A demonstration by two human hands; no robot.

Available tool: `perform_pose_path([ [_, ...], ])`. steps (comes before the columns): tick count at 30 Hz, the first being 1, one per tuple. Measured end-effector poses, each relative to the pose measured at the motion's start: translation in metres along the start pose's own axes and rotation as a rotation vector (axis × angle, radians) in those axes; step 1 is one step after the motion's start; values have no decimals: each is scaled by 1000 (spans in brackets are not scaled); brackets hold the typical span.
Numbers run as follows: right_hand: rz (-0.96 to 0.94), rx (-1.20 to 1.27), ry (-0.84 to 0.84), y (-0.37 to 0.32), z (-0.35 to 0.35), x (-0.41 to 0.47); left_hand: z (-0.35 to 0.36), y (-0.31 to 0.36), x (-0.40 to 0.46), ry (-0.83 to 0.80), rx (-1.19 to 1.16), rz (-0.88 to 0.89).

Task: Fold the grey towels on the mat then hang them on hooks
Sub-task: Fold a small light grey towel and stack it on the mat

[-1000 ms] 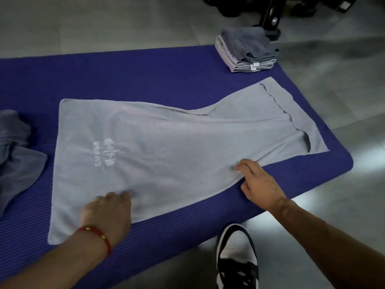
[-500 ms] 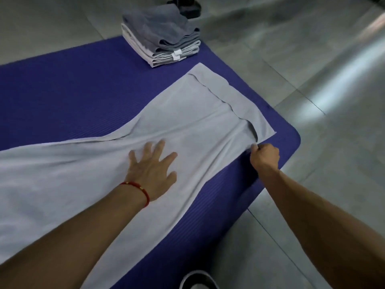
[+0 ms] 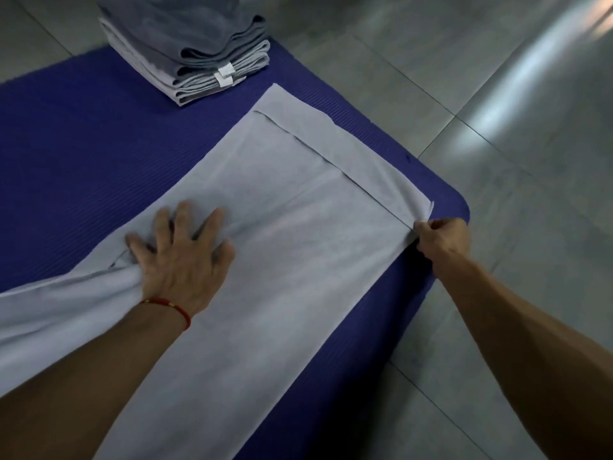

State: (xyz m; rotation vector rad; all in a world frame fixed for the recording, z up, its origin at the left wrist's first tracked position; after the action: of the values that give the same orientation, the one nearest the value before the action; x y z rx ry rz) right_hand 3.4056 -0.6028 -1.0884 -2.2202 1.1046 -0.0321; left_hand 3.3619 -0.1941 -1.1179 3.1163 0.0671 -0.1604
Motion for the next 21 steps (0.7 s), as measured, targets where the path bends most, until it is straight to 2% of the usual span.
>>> perform_pose_path([
  [2,-62,-78,-14,-2,1,-3,-1,-6,13,-23,-58,-37],
  [4,-156,-187,67,-14,6,-11,-2,-14,26,-35,-88,-51],
  [6,-368,-339,139,-35,16,-20,2,-25,35,-46,-99,-68],
  [9,-776,-487,6,-74,51,-32,7,-35,39,-53,-123,-72],
  [11,-945,-523,-108,-107,76,-38,6,-36,43,-101,-174,-77],
  [15,-1089,-611,-254,-187,125,-50,-4,-45,48,-212,-384,-104],
  [17,-1121,-689,-307,-223,149,-55,-8,-51,48,-196,-575,-169],
  [21,-1204,-812,-392,-271,186,-65,-9,-57,47,-129,-741,-208],
])
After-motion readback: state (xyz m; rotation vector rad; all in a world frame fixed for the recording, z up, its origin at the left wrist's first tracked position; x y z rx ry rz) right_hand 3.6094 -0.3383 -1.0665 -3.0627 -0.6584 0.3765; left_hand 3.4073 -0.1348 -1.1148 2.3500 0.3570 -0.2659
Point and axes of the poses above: each hand's wrist, its own x-axis towards the middle knuckle, its own z-axis out of the palm, y = z × x, the point moved 2 cm from there along x, towards the middle knuckle, and after that the axes turned 2 degrees about -z, right-handed, at the moved point
